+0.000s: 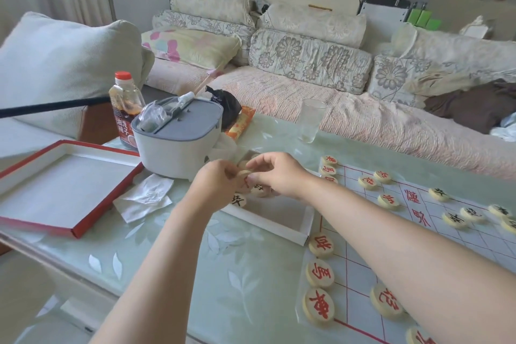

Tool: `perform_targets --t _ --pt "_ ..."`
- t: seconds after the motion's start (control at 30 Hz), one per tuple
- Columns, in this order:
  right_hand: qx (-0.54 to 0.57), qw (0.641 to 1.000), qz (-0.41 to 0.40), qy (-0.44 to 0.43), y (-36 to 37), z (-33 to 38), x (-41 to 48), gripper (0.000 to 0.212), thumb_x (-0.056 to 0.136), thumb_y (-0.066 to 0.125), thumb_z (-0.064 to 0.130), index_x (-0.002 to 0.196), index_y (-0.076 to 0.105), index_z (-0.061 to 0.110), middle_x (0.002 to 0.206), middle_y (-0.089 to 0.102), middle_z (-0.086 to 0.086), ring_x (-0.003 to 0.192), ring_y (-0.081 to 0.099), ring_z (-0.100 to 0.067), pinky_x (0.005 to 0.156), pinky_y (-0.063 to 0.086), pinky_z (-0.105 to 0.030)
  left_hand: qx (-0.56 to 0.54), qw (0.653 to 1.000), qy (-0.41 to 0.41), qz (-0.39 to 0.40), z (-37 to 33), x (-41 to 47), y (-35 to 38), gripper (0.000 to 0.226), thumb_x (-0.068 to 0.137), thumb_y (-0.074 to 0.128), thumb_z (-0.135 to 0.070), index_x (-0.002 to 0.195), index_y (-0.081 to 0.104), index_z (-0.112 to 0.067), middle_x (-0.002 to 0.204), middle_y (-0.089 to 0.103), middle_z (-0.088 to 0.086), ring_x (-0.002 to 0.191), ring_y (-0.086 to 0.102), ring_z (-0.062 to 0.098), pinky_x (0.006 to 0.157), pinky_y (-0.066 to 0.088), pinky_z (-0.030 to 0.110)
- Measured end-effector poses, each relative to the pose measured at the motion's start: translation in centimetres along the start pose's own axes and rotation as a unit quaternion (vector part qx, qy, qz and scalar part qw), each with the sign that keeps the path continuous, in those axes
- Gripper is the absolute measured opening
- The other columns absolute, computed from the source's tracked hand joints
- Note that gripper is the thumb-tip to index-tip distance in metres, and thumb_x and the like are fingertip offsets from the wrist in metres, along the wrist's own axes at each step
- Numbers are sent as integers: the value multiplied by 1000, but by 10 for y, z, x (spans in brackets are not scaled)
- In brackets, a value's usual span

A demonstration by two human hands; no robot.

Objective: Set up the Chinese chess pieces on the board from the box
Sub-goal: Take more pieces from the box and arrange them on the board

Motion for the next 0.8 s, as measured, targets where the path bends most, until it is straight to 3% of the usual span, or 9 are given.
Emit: perform_targets --t 0.1,0.17,0.23,0.33,0.5,0.67,0.8 --pt "-161 982 -71 -60 -1 4 23 15 93 61 13 100 69 24 86 67 10 67 61 -1 69 49 -23 27 998 -34 -36 11 1 -12 17 89 61 -29 94 68 -14 87 68 4 80 62 23 66 48 28" --pt "-262 961 -57 -73 3 5 37 25 92 58 15 112 68 28 112 67 6 102 63 -11 90 49 -26 34 997 -38 -55 13 1 -19 15 89 59 -24 90 68 -12 86 67 5 79 60 24 67 49 29" --pt "-352 934 -17 -55 9 2 49 35 90 62 21 124 63 27 128 62 2 117 58 -19 98 47 -30 37 997 -39 -57 13 1 -22 10 88 57 -22 84 63 -16 85 64 5 77 57 24 69 51 33" --pt "-426 904 15 -38 17 -4 61 37 85 65 22 121 61 29 128 60 -1 117 57 -23 96 50 -36 41 997 -40 -44 12 1 -22 7 88 58 -22 83 60 -17 86 63 8 79 58 28 73 53 34" --pt "-407 911 4 -69 19 -2 64 29 90 63 24 120 62 21 125 62 -7 117 57 -26 95 49 -37 52 998 -33 -29 11 3 -21 7 88 57 -20 82 53 -20 82 51 3 73 43 23 68 46 29" --pt "-301 950 -38 -73 5 -7 53 33 100 44 16 129 59 17 127 64 -5 117 57 -22 88 41 -23 54 998 -32 -20 6 2 -17 13 91 55 -19 97 65 -12 104 64 9 89 57 26 76 50 33" --pt "-205 977 -50 -32 -8 -24 42 25 102 46 15 115 62 29 107 63 2 89 59 -17 76 42 -25 55 998 -13 8 -4 2 -7 23 90 54 -19 111 63 -13 110 63 7 98 59 25 79 52 32"
Point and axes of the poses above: each hand's wrist, its own x-axis towards the middle knuckle, its own y-axis out of the palm, z = x × y, the point moved 6 cm from there along x, towards the middle knuckle
